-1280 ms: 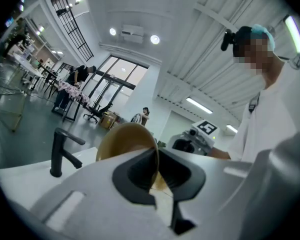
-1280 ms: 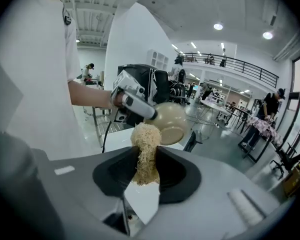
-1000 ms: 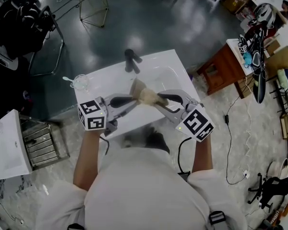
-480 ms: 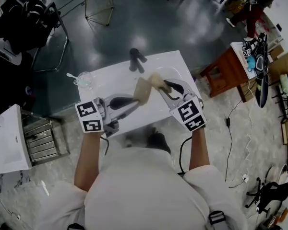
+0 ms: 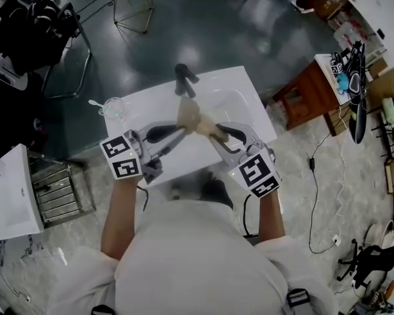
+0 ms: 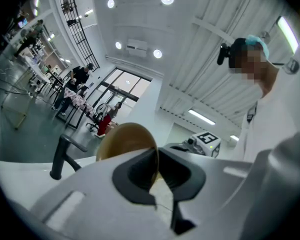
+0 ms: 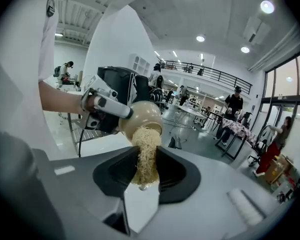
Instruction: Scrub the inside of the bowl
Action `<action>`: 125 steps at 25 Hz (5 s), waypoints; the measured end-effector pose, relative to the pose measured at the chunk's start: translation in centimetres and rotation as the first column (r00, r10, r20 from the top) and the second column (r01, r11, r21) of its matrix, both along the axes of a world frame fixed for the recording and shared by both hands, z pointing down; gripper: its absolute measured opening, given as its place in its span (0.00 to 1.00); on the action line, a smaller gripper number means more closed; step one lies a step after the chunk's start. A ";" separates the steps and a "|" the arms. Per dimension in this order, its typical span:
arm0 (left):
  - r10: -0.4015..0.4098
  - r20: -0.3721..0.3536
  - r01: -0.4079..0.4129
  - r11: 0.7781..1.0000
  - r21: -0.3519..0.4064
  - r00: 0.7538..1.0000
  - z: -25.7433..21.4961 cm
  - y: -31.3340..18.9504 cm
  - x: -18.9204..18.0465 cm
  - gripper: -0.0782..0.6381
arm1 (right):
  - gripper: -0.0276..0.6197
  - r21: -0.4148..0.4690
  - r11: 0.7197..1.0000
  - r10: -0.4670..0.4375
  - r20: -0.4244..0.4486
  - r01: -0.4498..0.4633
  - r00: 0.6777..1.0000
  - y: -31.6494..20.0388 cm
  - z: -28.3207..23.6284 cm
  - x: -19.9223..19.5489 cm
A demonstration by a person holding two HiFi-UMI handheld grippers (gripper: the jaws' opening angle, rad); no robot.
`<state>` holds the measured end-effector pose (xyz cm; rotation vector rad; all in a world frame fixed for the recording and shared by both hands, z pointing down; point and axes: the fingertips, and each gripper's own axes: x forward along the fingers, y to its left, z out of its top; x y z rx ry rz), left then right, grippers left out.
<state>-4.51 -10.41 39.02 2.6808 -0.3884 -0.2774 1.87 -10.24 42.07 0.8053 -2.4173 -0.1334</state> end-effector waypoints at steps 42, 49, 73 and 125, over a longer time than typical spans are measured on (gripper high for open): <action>-0.023 -0.058 0.019 0.997 -0.068 0.998 0.0 -0.6 -2.1 0.13 | 0.20 -0.034 0.999 0.024 0.160 -0.018 0.987 -0.3 -2.7 -1.7; 0.054 -0.077 -0.059 0.997 -0.054 0.996 -0.6 0.9 -1.2 0.13 | 0.20 -0.016 0.997 0.083 0.193 -0.082 0.978 -2.6 -3.3 0.2; 0.003 -0.163 -0.017 0.996 -0.085 0.987 -3.1 -0.1 -2.2 0.13 | 0.20 -0.002 0.999 0.034 0.254 -0.034 0.967 -1.0 -4.2 -1.2; -0.521 0.366 0.394 0.842 0.368 0.771 -3.9 -3.1 -4.5 0.13 | 0.19 0.120 0.926 0.301 0.342 -0.359 0.890 -1.6 -9.1 4.3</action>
